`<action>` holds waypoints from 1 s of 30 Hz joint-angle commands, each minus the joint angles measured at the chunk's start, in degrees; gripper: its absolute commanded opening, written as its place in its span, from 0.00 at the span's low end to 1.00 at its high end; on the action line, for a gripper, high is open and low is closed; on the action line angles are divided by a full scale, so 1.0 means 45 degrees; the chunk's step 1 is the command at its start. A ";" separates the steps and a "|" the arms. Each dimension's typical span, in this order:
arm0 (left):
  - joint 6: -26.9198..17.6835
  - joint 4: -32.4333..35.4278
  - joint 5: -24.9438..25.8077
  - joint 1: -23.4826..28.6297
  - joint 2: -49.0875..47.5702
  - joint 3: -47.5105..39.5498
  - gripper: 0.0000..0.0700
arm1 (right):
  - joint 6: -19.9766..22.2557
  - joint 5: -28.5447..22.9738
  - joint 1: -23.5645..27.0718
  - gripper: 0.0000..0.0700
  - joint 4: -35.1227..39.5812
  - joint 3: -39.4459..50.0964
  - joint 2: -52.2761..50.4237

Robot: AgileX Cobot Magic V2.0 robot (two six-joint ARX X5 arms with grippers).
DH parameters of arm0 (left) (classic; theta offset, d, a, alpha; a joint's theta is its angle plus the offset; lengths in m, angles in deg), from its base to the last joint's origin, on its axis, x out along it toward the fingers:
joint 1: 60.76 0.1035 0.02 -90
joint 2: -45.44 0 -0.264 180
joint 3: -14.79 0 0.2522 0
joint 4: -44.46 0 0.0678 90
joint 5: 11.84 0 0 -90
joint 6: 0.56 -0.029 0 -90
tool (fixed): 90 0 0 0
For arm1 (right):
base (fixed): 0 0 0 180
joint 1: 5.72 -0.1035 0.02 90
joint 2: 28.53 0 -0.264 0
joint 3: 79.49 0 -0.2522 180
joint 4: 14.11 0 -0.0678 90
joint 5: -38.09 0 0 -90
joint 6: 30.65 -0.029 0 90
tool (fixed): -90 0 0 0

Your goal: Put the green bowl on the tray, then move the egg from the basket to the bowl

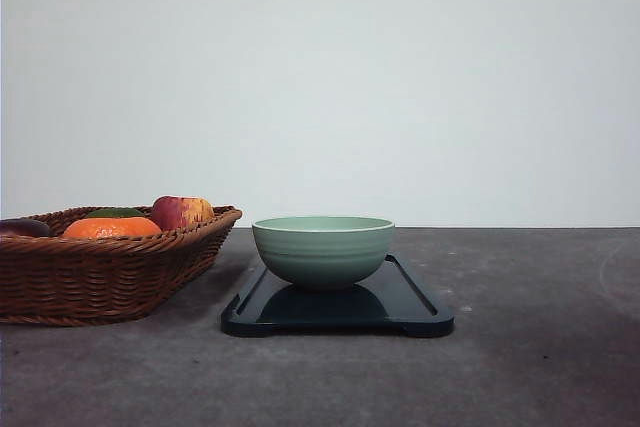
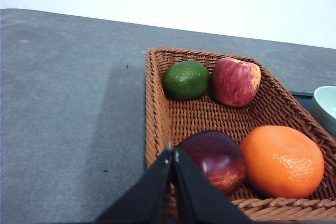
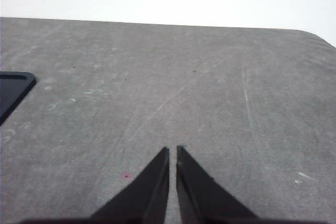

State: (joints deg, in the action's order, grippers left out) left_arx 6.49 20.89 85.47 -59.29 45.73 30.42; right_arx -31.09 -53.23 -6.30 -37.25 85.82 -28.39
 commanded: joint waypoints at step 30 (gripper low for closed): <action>-0.0083 0.0151 -0.0005 0.0010 -0.0024 -0.0238 0.00 | -0.0189 -0.0044 0.0015 0.02 0.0083 0.0053 0.0015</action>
State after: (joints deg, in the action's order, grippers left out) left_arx 6.49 20.89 85.47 -59.29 45.73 30.42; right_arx -31.09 -53.23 -6.30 -37.25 85.82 -28.39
